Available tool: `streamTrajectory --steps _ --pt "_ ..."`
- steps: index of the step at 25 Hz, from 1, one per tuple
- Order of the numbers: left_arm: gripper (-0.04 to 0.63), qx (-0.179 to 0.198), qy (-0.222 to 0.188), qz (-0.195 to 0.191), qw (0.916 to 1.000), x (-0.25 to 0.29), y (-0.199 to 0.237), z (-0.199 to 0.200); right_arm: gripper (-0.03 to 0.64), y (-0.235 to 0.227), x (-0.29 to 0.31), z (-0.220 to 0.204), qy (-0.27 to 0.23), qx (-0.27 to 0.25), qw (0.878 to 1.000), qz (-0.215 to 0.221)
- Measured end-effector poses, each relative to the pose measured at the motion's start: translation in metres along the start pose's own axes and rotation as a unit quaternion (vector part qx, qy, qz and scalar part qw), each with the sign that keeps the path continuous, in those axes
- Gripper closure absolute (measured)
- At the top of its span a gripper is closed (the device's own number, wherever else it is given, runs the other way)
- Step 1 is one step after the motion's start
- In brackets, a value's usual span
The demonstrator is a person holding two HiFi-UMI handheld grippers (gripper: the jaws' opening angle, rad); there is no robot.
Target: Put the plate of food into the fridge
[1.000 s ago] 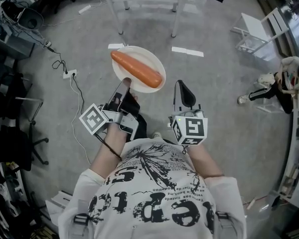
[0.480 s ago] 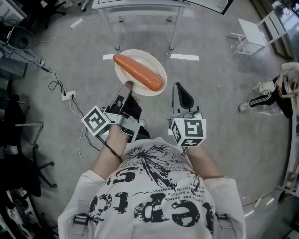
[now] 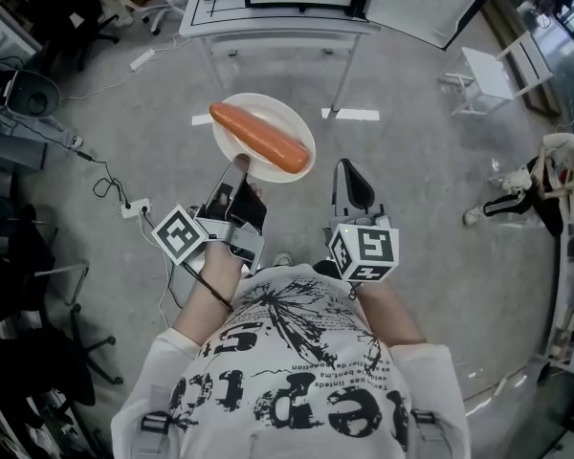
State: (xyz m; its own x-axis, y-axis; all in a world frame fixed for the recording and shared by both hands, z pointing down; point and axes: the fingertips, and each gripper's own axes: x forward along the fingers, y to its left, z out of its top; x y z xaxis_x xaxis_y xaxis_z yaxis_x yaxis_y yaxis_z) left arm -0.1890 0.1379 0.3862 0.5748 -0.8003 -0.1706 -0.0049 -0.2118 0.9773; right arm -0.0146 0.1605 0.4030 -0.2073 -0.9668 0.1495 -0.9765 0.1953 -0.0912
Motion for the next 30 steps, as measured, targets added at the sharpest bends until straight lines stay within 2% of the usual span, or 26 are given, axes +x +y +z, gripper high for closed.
streamTrajectory --steps 7,12,23,30 --pt "0.571 -0.011 -0.013 0.027 0.9995 0.049 0.028 0.03 0.617 -0.02 0.065 0.005 0.021 0.004 1.0 0.007" --pt "0.572 -0.009 -0.027 0.03 0.9992 0.068 0.04 0.037 0.617 -0.034 0.096 -0.003 0.026 0.0 0.999 0.02" --pt "0.571 -0.003 -0.075 0.032 0.9967 0.204 0.048 0.058 0.617 -0.112 0.219 0.044 0.015 -0.013 0.997 0.08" --pt "0.571 -0.001 -0.083 0.032 0.996 0.266 0.06 0.06 0.617 -0.163 0.275 0.054 0.014 -0.008 0.996 0.093"
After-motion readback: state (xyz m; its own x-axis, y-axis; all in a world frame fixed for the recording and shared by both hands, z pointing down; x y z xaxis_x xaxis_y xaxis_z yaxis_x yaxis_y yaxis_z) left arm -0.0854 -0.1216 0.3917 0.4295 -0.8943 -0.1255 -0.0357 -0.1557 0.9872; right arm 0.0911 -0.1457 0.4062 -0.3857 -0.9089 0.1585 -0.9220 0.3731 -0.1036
